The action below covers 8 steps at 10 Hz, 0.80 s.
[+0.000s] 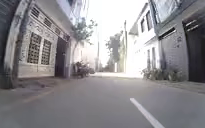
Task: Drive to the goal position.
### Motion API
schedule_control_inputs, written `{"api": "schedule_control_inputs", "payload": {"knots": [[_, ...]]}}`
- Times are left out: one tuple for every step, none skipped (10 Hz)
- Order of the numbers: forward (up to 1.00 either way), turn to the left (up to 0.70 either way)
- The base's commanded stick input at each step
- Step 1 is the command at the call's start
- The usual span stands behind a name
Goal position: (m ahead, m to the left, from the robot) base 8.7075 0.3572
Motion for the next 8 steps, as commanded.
{"api": "schedule_control_inputs", "payload": {"knots": [[0.85, -0.34], [0.85, -0.34], [0.85, -0.28], [0.85, 0.00], [0.85, 0.00], [0.85, 0.00], [0.85, 0.00], [0.85, 0.00]]}}
